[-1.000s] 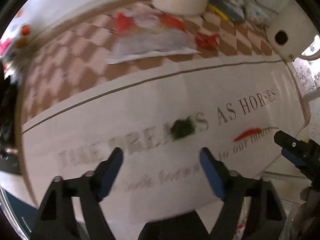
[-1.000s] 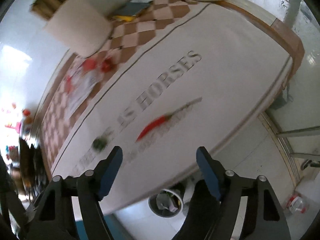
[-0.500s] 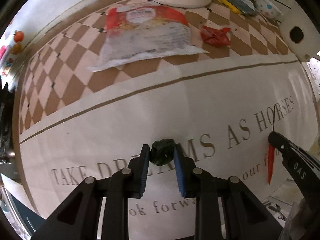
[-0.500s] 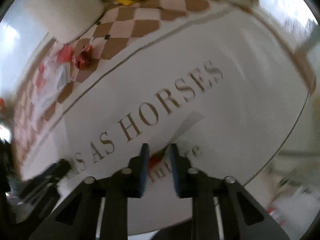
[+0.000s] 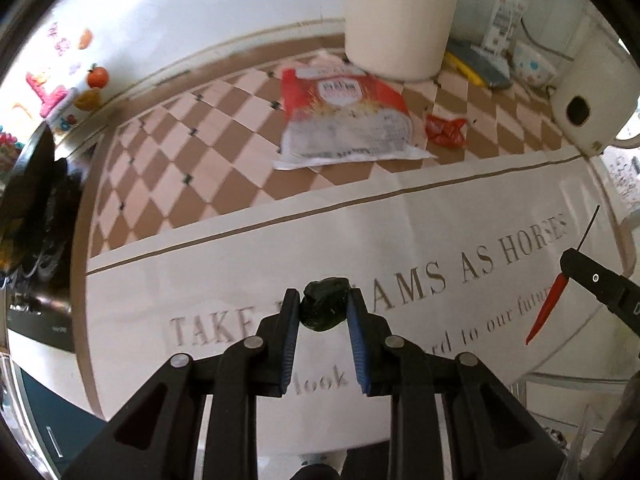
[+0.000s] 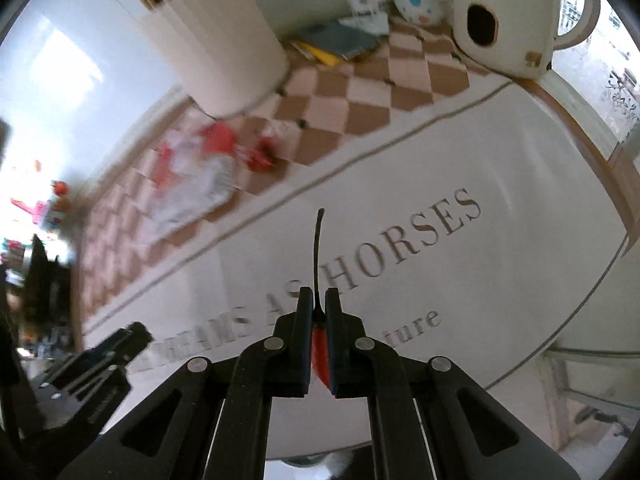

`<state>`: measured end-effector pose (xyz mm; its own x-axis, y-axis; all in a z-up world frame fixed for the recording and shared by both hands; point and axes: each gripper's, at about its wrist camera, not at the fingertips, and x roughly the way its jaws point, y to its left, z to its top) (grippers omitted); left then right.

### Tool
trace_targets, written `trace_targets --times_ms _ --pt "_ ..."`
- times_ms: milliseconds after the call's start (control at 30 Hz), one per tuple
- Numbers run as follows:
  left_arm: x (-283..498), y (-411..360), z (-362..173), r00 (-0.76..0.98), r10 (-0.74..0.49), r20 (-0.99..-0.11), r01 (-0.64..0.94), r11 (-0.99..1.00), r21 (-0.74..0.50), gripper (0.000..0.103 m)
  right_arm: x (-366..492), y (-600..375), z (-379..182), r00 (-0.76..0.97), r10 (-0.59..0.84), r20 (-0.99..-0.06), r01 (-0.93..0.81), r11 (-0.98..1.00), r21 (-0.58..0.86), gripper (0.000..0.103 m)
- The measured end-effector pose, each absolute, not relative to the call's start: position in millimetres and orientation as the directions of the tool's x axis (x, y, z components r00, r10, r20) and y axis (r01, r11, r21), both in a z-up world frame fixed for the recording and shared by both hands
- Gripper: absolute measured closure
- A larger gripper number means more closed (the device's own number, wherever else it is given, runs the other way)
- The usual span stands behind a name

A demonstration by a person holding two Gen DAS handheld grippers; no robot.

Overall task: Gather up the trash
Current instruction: 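Grasp the small black item with the left tool while the right tool grasps the red chili, then carry the black item and chili down to the bin and release them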

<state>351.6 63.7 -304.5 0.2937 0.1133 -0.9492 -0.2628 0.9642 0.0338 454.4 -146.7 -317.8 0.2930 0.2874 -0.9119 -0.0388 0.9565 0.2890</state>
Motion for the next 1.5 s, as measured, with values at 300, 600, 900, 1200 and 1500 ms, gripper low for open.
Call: trace_targets --times_ms 300,600,900,1200,1500 --pt "267.8 89.9 -266.6 0.392 0.123 -0.912 -0.285 0.959 0.007 0.083 384.5 -131.2 -249.7 0.38 0.366 -0.849 -0.1 0.929 0.356 0.097" --pt "144.7 106.5 -260.4 0.394 0.101 -0.914 -0.286 0.958 -0.017 0.083 247.7 -90.0 -212.0 0.399 0.43 -0.81 -0.173 0.903 0.394 0.097" --pt "73.6 130.1 -347.8 0.2 0.053 -0.978 -0.347 0.938 -0.02 0.083 145.7 -57.5 -293.5 0.189 0.421 -0.887 -0.158 0.905 0.396 0.097" --pt "47.8 157.5 -523.1 -0.032 -0.022 -0.999 -0.45 0.893 -0.005 0.083 110.2 -29.3 -458.3 -0.064 0.375 -0.925 -0.154 0.912 0.381 0.097" --pt "23.4 177.2 -717.4 -0.189 -0.201 -0.961 -0.536 0.841 -0.07 0.083 102.4 -2.1 -661.7 -0.254 0.342 -0.904 -0.132 0.914 0.383 0.097"
